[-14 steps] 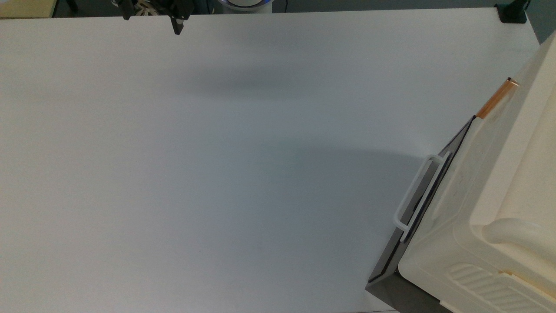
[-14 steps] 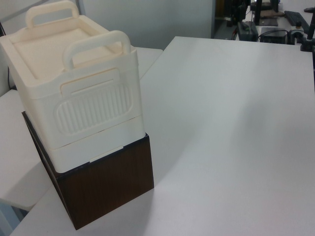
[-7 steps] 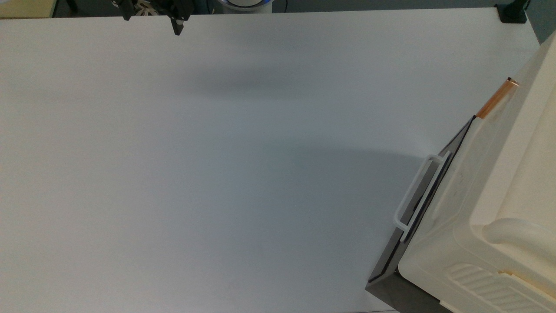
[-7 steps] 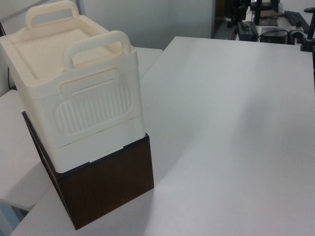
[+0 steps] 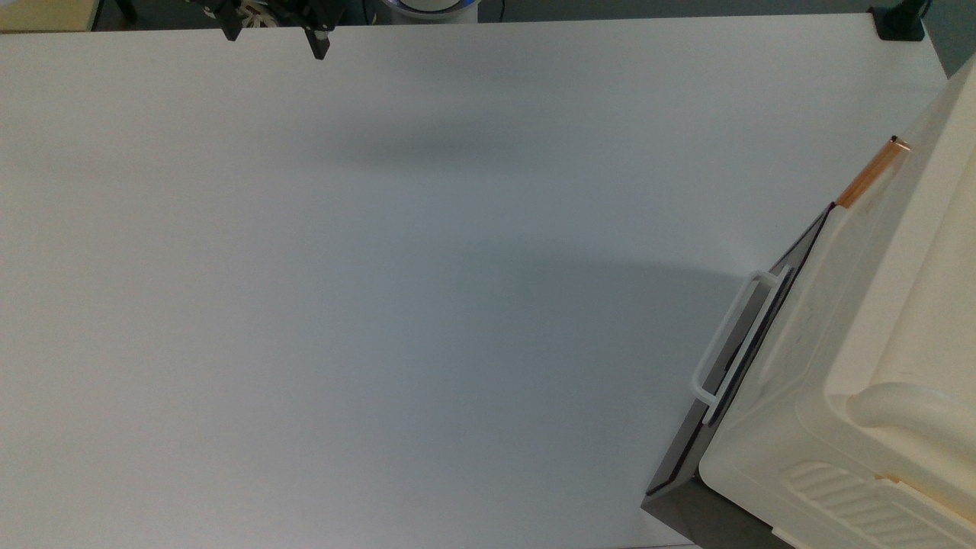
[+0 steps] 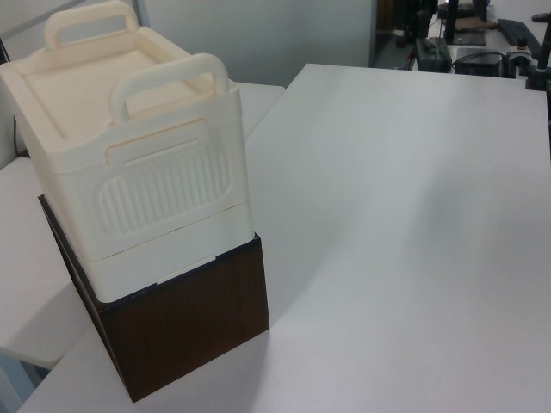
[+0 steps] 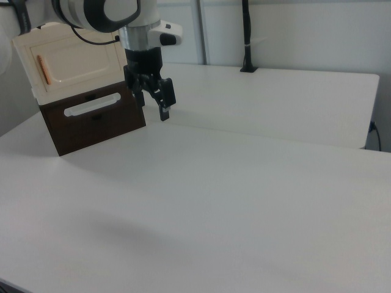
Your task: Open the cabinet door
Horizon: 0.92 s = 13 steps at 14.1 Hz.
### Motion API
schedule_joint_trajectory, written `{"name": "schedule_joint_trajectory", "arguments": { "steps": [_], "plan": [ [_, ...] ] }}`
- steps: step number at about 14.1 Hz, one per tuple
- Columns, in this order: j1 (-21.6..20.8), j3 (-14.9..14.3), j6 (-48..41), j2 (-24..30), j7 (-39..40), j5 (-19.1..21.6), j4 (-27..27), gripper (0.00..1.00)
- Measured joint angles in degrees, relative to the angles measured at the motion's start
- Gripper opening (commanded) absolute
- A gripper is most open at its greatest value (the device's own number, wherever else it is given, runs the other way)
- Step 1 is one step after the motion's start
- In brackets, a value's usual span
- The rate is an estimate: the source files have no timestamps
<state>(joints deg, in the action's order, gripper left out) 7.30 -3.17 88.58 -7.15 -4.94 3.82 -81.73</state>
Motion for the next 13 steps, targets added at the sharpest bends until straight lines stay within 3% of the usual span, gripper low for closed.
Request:
{"name": "schedule_joint_trajectory", "arguments": {
  "steps": [6, 10, 13],
  "plan": [
    [0.01, 0.49, 0.09, 0.02, 4.71, 0.7, 0.17, 1.0],
    [-0.61, 3.59, 1.25, -0.19, 7.07, 2.95, 0.26, 1.0],
    [-3.51, 5.76, 7.65, -0.96, 10.23, 5.84, 0.19, 1.0]
  ]
}}
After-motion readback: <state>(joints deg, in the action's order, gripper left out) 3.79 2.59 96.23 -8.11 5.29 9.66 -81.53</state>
